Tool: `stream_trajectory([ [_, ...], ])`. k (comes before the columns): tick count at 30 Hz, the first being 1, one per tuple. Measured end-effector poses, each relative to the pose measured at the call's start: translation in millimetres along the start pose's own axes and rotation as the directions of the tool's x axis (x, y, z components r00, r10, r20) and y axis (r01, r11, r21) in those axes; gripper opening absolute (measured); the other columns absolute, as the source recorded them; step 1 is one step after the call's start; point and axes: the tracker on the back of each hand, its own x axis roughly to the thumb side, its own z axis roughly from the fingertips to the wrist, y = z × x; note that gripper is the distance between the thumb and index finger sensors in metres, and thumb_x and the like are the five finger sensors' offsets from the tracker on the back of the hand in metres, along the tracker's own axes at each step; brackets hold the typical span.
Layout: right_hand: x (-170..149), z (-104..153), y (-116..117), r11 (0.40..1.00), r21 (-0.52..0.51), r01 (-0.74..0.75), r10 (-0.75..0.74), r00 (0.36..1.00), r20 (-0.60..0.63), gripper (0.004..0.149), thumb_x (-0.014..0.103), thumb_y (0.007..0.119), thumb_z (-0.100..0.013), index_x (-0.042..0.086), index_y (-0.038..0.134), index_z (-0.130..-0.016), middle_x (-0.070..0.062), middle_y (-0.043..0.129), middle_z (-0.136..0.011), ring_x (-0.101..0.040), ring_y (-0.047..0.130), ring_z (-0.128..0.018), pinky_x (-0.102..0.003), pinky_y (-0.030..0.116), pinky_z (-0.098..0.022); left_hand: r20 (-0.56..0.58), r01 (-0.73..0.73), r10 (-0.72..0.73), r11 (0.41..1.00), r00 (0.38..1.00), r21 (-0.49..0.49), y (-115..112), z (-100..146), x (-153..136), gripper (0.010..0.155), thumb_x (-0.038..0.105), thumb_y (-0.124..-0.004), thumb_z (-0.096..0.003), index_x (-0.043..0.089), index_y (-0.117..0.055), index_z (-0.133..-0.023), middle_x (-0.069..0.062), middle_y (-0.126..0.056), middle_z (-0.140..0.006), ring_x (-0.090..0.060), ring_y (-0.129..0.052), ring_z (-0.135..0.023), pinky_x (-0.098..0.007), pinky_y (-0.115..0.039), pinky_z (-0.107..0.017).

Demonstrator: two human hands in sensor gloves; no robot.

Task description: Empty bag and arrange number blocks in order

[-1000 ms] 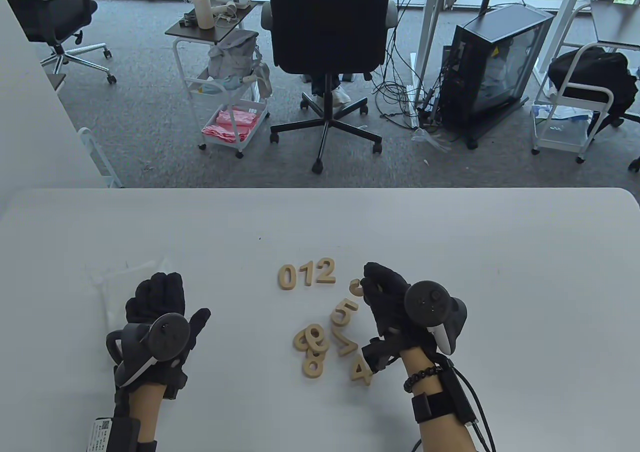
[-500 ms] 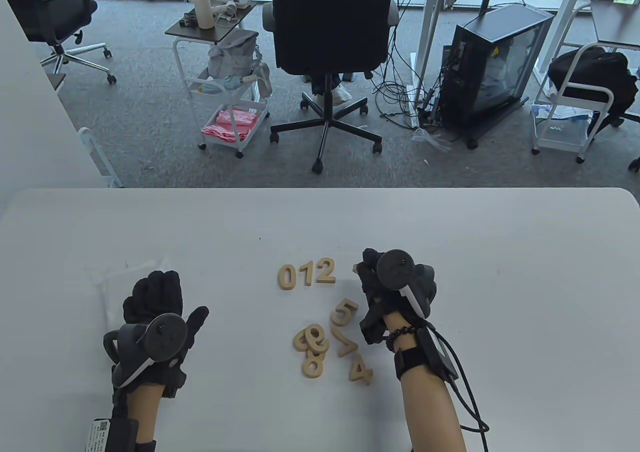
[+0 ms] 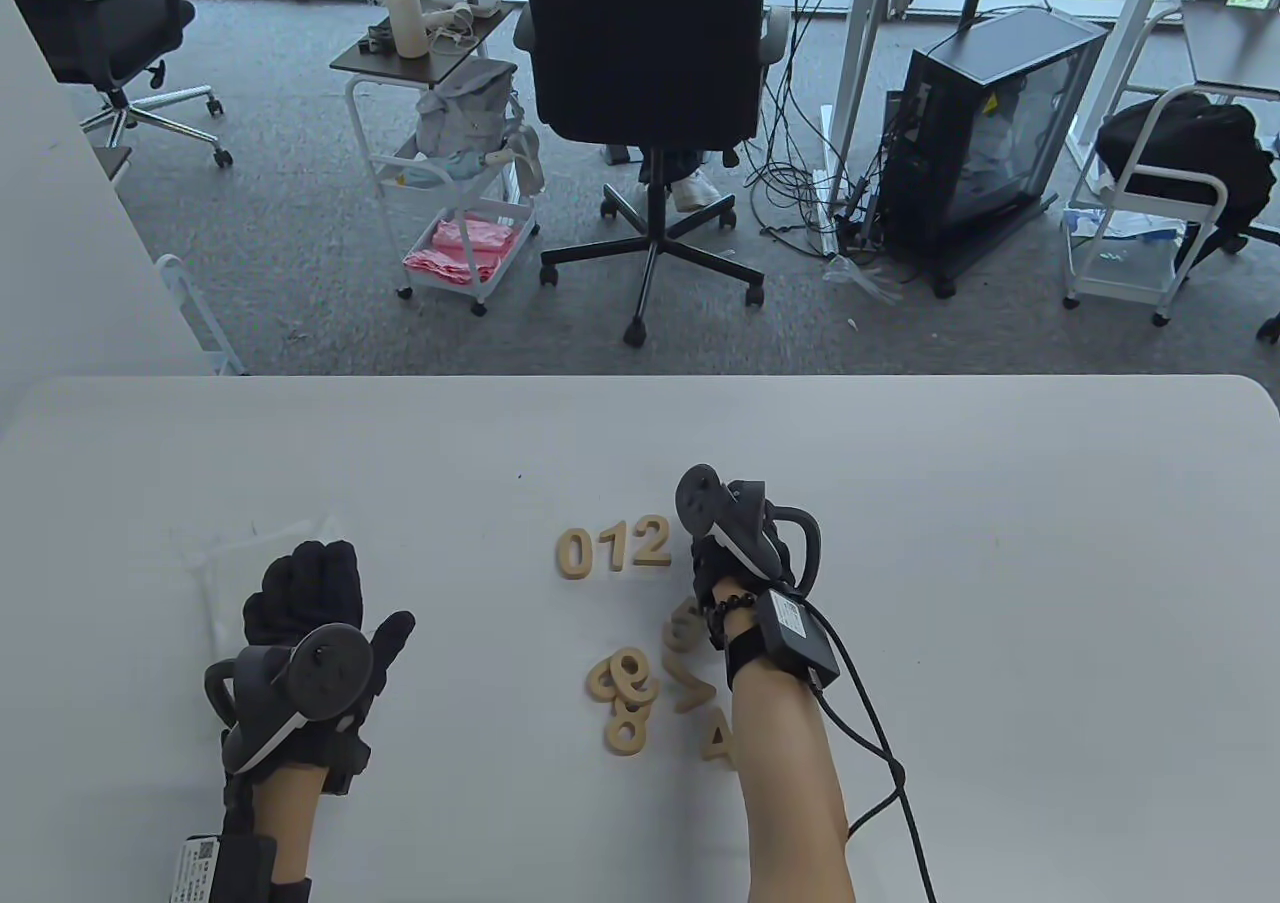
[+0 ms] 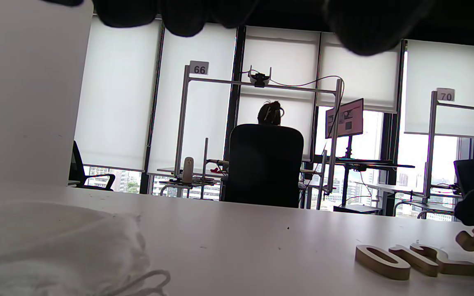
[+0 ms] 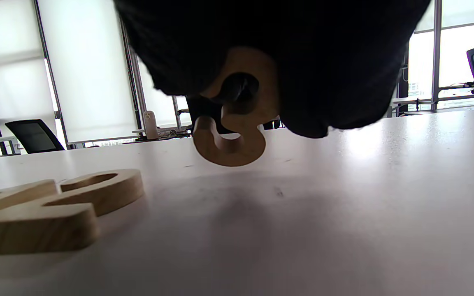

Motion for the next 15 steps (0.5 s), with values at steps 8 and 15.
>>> stream_trajectory([
  [8, 4.5, 0.0, 6.5, 0.998, 0.059, -0.028, 0.025, 0.999, 0.038, 0.043, 0.028, 0.088, -0.046, 0.016, 0.086, -0.087, -0.016, 0.085, -0.094, -0.039, 0.104, -0.073, -0.049, 0.094, -0.054, -0.002, 0.0, 0.0, 1.0, 1.0, -0.001, 0.2, 0.0, 0.1, 0.088, 0.055, -0.068, -0.0531, -0.001, -0.04, -0.114, -0.037, -0.04, -0.114, -0.068, -0.05, -0.101, -0.081, -0.045, -0.067],
  [15, 7.0, -0.7, 10.3, 0.99, 0.132, -0.047, 0.035, 0.996, 0.086, 0.046, 0.028, 0.09, -0.044, 0.016, 0.085, -0.088, -0.015, 0.082, -0.097, -0.037, 0.103, -0.074, -0.049, 0.093, -0.056, -0.005, -0.001, 0.001, 1.0, 1.0, 0.003, 0.3, 0.1, -0.3, 0.087, 0.055, -0.068, -0.0532, -0.001, -0.04, -0.114, -0.037, -0.039, -0.114, -0.068, -0.05, -0.101, -0.081, -0.045, -0.067],
])
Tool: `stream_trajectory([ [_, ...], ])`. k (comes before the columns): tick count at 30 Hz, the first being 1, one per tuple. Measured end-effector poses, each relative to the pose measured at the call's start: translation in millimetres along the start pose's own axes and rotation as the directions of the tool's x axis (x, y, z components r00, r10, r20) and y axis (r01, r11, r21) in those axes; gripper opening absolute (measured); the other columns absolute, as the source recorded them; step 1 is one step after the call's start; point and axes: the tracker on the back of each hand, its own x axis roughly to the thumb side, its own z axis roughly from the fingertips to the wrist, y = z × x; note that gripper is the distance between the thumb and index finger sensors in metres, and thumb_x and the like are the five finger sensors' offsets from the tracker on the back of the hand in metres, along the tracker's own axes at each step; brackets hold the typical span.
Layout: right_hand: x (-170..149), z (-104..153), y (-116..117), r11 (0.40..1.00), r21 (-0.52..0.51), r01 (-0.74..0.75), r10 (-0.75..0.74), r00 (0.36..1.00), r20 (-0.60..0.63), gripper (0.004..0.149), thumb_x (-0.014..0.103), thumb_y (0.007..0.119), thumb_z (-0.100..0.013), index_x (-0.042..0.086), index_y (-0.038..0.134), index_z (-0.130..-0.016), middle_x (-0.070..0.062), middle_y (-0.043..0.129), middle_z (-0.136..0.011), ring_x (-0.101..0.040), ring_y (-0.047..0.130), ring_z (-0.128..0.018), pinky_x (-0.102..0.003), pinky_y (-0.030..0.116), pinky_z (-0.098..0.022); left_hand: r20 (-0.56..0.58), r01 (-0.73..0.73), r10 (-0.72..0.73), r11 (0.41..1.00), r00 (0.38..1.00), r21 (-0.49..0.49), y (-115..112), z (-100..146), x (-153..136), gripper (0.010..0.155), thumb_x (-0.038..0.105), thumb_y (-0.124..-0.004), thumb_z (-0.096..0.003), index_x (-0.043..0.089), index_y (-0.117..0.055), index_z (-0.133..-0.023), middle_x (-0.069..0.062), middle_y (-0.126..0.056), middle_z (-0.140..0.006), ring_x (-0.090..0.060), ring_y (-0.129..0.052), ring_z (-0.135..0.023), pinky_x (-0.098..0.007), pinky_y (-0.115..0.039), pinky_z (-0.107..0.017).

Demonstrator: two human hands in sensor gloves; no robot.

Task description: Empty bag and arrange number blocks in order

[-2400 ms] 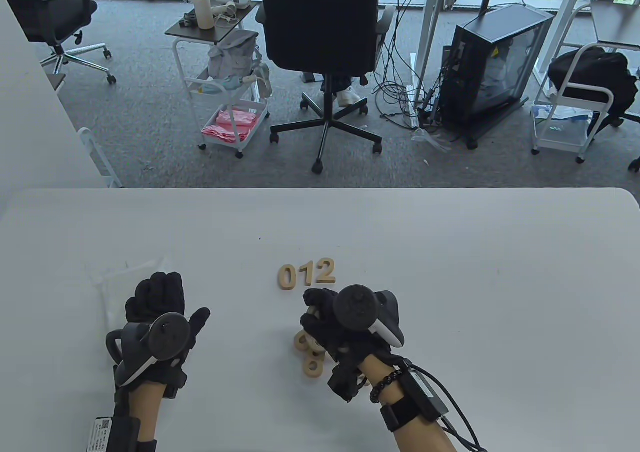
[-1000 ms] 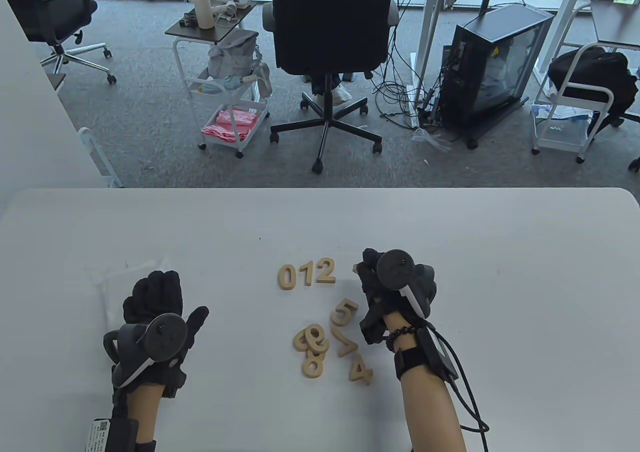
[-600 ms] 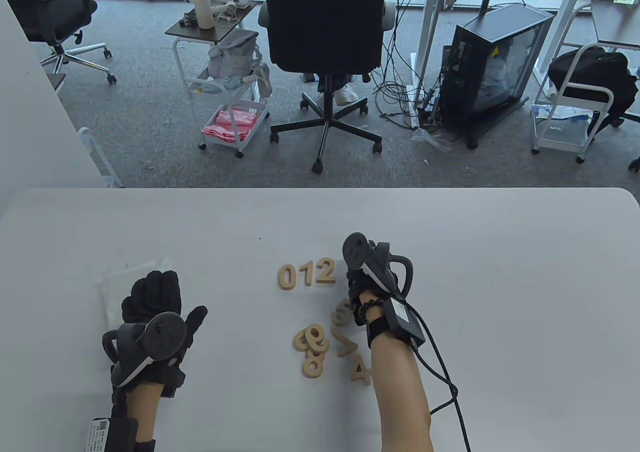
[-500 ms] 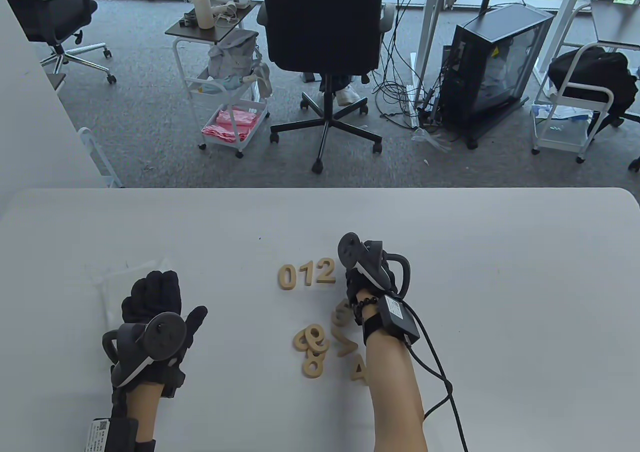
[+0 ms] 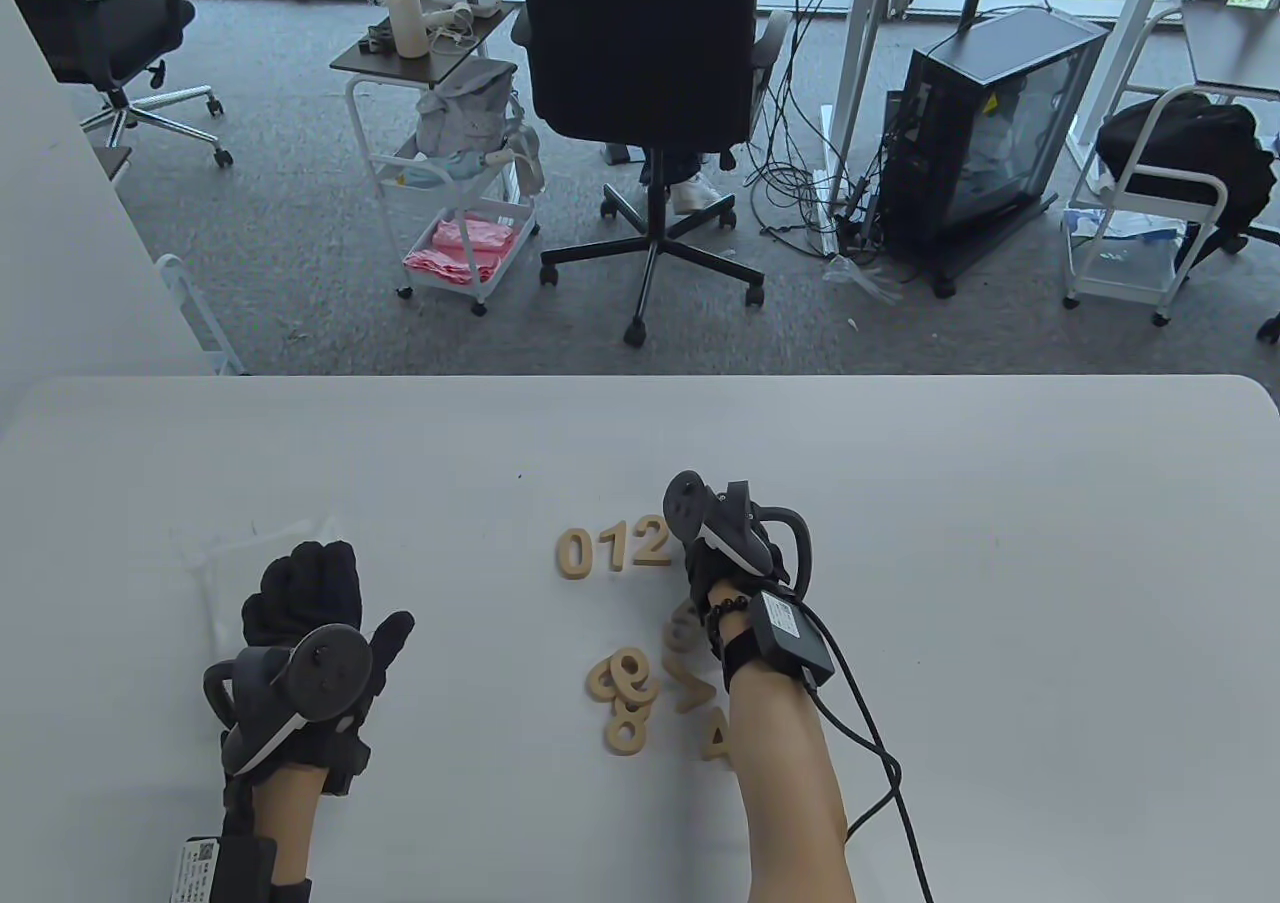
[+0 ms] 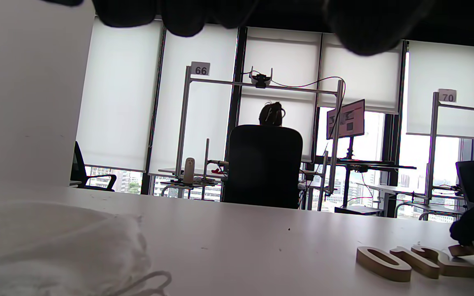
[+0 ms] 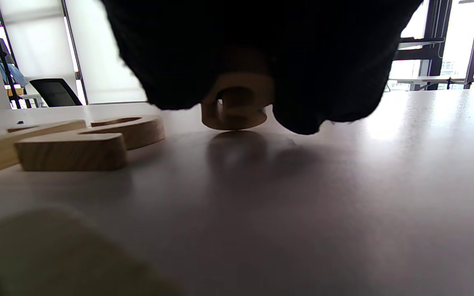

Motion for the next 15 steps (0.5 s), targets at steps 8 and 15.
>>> stream_trajectory([
  [8, 5.5, -1.8, 2.2, 0.994, 0.104, -0.014, 0.008, 0.998, 0.054, 0.049, 0.025, 0.088, -0.046, 0.014, 0.08, -0.093, -0.017, 0.074, -0.102, -0.037, 0.098, -0.078, -0.049, 0.089, -0.06, -0.002, 0.0, 0.0, 1.0, 1.0, 0.0, 0.1, 0.1, -0.4, 0.088, 0.055, -0.068, -0.0532, -0.001, -0.04, -0.114, -0.037, -0.04, -0.114, -0.068, -0.05, -0.101, -0.081, -0.045, -0.067],
  [15, 6.6, -1.4, 4.9, 0.989, 0.143, -0.035, 0.024, 0.997, 0.076, 0.048, 0.022, 0.088, -0.046, 0.015, 0.08, -0.093, -0.017, 0.071, -0.104, -0.037, 0.093, -0.082, -0.049, 0.086, -0.062, -0.003, -0.001, 0.001, 1.0, 1.0, -0.001, 0.4, 0.2, -0.6, 0.087, 0.055, -0.068, -0.0532, -0.001, -0.04, -0.114, -0.037, -0.039, -0.114, -0.068, -0.05, -0.101, -0.081, -0.045, -0.067],
])
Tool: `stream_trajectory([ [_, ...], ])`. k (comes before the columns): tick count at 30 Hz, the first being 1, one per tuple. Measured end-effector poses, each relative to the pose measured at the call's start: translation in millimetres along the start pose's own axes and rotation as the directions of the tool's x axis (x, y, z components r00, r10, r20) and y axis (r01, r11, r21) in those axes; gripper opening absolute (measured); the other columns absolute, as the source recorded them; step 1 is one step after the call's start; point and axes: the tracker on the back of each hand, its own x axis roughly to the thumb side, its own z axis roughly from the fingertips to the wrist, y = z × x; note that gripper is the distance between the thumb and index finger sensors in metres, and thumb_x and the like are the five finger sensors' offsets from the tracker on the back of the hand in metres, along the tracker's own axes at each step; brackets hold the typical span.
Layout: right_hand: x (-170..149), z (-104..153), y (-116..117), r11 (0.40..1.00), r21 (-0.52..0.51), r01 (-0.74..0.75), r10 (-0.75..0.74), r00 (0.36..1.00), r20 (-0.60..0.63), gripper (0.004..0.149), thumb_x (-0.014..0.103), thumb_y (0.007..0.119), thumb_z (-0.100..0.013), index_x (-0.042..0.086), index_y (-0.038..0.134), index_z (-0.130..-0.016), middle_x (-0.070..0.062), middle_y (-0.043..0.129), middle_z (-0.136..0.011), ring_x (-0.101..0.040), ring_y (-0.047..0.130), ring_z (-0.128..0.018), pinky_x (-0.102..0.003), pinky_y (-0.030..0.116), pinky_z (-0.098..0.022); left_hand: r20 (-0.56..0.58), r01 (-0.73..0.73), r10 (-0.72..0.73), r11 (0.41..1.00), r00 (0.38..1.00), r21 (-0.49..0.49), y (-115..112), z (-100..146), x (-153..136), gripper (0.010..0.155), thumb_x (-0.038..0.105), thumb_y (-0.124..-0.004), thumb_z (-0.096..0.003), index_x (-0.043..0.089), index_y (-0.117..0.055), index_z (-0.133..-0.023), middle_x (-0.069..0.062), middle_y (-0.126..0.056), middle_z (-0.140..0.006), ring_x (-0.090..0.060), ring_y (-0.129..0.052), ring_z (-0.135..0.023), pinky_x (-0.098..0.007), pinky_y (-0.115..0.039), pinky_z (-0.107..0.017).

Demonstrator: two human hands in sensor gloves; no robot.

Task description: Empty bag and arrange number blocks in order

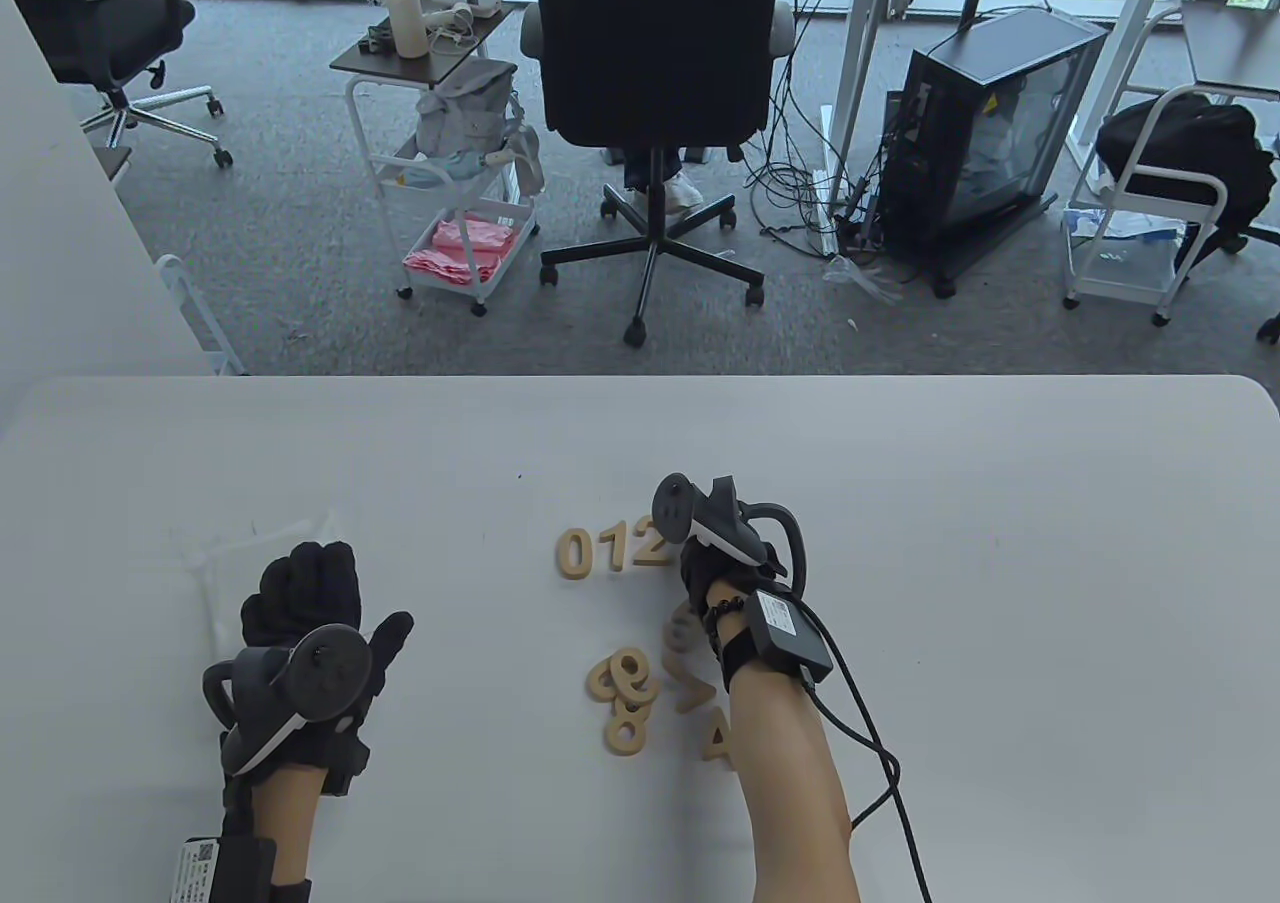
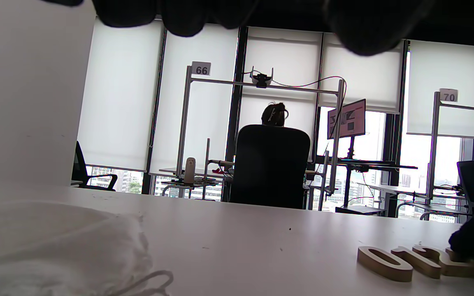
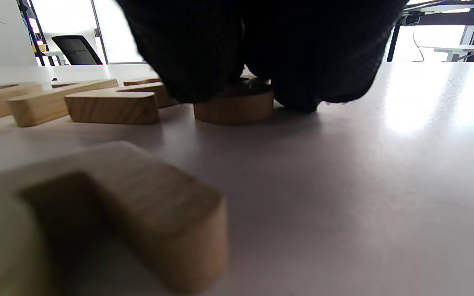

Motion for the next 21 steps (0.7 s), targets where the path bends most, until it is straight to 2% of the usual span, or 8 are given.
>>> stream_trajectory([
  [21, -3.7, -1.8, -2.8, 0.998, -0.01, 0.06, -0.06, 0.998, 0.007, 0.054, 0.026, 0.087, -0.047, 0.013, 0.075, -0.098, -0.023, 0.065, -0.106, -0.037, 0.092, -0.083, -0.049, 0.086, -0.063, -0.006, -0.004, 0.004, 1.0, 1.0, 0.0, 1.1, 0.3, -0.9, 0.087, 0.055, -0.068, -0.0532, -0.001, -0.04, -0.114, -0.037, -0.039, -0.114, -0.068, -0.05, -0.101, -0.081, -0.045, -0.067],
])
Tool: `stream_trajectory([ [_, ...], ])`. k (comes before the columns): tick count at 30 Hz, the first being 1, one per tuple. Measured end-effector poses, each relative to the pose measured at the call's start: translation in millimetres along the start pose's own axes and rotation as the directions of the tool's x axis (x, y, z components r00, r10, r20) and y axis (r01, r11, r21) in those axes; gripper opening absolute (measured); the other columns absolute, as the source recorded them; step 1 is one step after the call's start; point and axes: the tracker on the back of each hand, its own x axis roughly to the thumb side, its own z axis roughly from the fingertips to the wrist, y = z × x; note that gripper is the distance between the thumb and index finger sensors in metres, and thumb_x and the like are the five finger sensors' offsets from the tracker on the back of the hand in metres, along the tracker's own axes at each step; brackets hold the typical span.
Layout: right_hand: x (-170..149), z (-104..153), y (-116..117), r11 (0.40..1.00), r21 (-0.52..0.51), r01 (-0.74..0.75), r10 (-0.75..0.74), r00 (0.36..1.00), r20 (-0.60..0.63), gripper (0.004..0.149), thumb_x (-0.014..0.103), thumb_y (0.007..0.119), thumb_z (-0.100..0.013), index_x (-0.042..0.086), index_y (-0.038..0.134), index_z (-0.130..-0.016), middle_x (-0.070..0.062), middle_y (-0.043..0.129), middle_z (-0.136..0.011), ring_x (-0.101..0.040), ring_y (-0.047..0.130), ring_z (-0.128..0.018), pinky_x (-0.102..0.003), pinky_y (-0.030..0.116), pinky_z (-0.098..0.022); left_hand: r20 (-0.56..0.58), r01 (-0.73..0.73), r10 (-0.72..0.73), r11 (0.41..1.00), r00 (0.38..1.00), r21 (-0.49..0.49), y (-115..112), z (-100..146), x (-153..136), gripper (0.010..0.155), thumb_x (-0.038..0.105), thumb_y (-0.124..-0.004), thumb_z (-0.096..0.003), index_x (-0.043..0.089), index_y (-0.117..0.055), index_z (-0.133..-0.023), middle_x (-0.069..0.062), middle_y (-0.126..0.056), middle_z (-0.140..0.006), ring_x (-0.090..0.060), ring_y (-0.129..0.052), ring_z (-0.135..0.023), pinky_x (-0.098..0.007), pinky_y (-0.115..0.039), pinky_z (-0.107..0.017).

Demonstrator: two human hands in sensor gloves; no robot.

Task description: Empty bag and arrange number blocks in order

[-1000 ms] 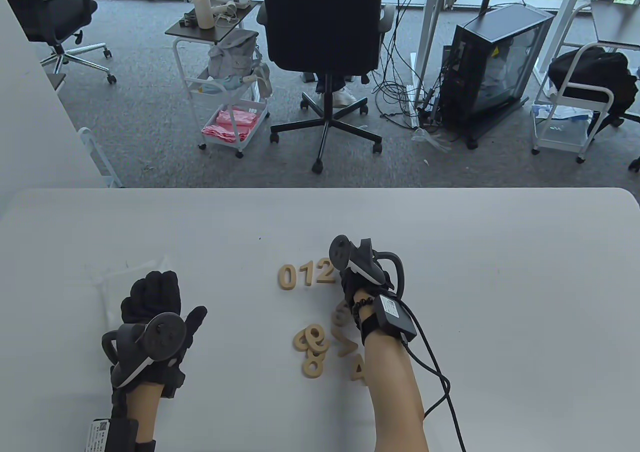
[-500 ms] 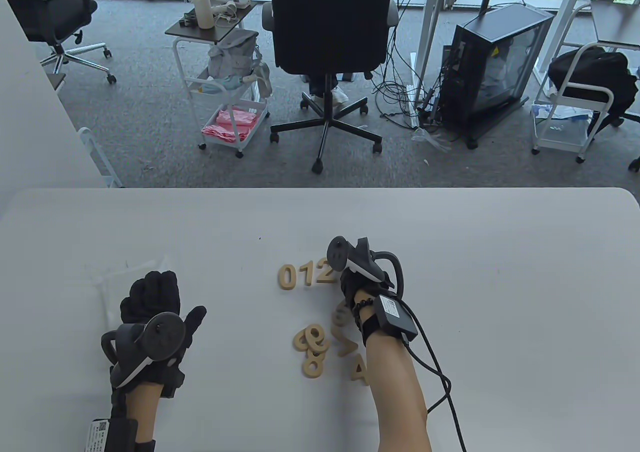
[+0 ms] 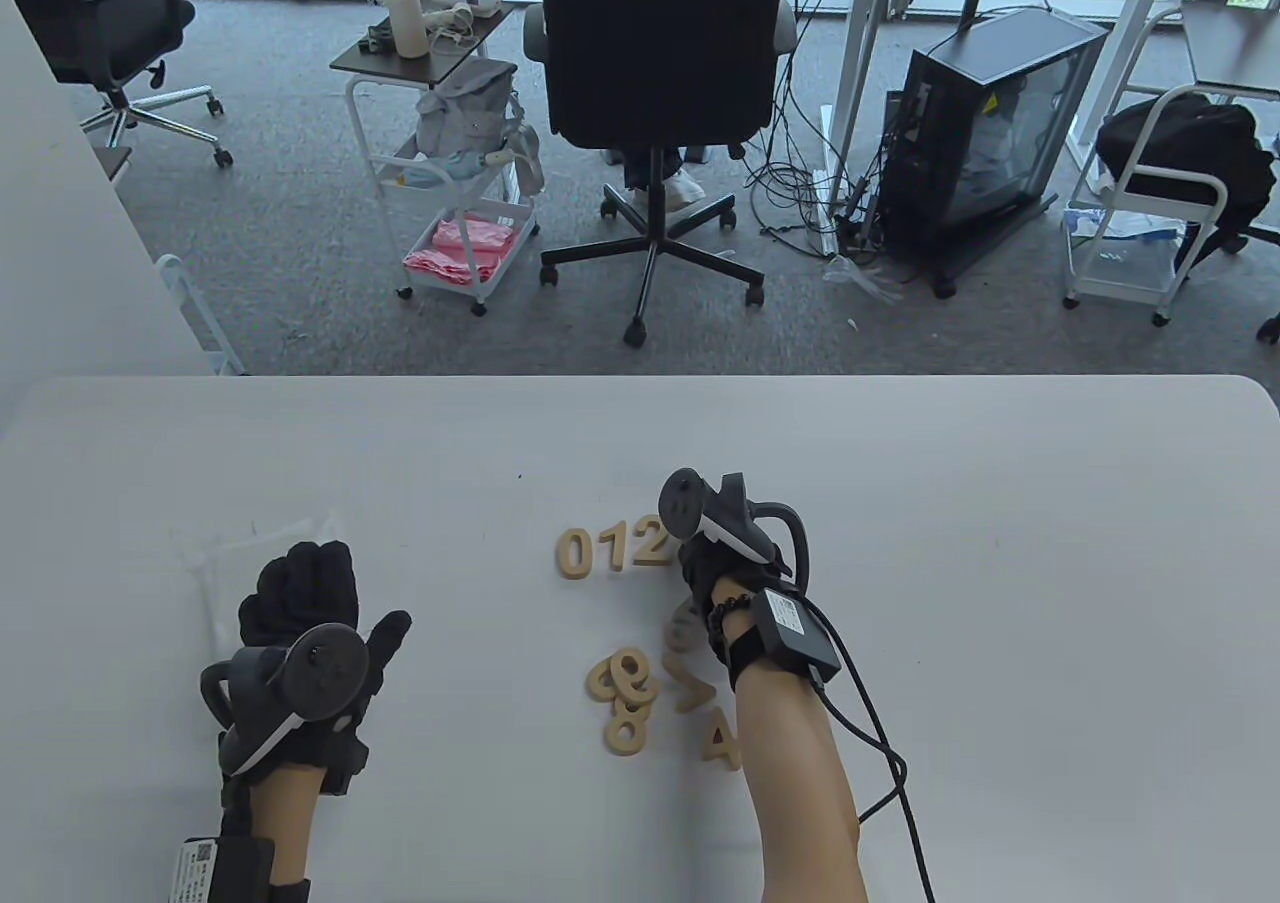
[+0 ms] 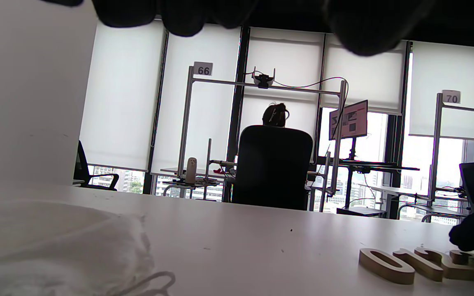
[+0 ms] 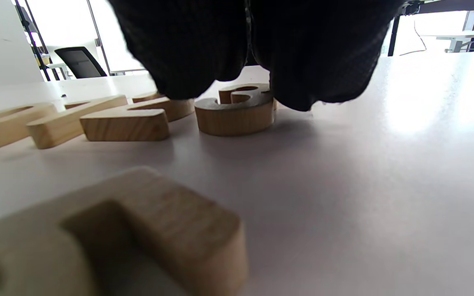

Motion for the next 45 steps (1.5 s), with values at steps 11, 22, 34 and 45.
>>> stream_trajectory([
  [11, -3.4, 17.5, -29.6, 0.998, -0.048, 0.043, -0.041, 0.998, 0.039, 0.056, 0.028, 0.085, -0.048, 0.01, 0.073, -0.099, -0.024, 0.064, -0.106, -0.039, 0.09, -0.085, -0.051, 0.083, -0.064, 0.001, -0.004, 0.004, 1.0, 1.0, 0.005, 0.5, 0.0, -0.3, 0.088, 0.055, -0.068, -0.0531, -0.001, -0.04, -0.114, -0.037, -0.04, -0.114, -0.068, -0.05, -0.101, -0.081, -0.045, -0.067],
  [22, -11.2, 116.6, -63.7, 0.982, -0.134, 0.131, -0.103, 0.975, 0.199, 0.056, 0.038, 0.081, -0.05, 0.013, 0.075, -0.1, -0.028, 0.072, -0.103, -0.049, 0.089, -0.082, -0.06, 0.081, -0.06, 0.015, -0.008, 0.008, 1.0, 1.0, 0.009, 0.3, 0.0, 0.4, 0.087, 0.055, -0.069, -0.0532, -0.001, -0.04, -0.114, -0.037, -0.039, -0.114, -0.068, -0.05, -0.101, -0.081, -0.045, -0.067],
  [34, -2.6, 217.3, -8.7, 0.993, 0.062, -0.103, 0.078, 0.944, 0.322, 0.064, 0.039, 0.083, -0.049, 0.014, 0.068, -0.105, -0.031, 0.068, -0.105, -0.053, 0.086, -0.084, -0.063, 0.078, -0.061, 0.033, -0.004, 0.004, 1.0, 0.999, 0.008, -1.4, 0.7, 3.8, 0.088, 0.055, -0.069, -0.0531, -0.001, -0.04, -0.114, -0.037, -0.04, -0.114, -0.068, -0.05, -0.101, -0.081, -0.046, -0.067],
  [45, 10.4, 218.1, 27.2, 0.961, 0.089, -0.26, 0.215, 0.913, 0.347, 0.067, 0.038, 0.082, -0.049, 0.015, 0.06, -0.108, -0.036, 0.061, -0.106, -0.057, 0.082, -0.085, -0.065, 0.075, -0.062, 0.027, 0.017, -0.017, 1.0, 0.999, 0.001, -3.7, -0.7, 4.0, 0.088, 0.055, -0.069, -0.053, -0.001, -0.04, -0.114, -0.037, -0.04, -0.114, -0.069, -0.05, -0.101, -0.081, -0.045, -0.067],
])
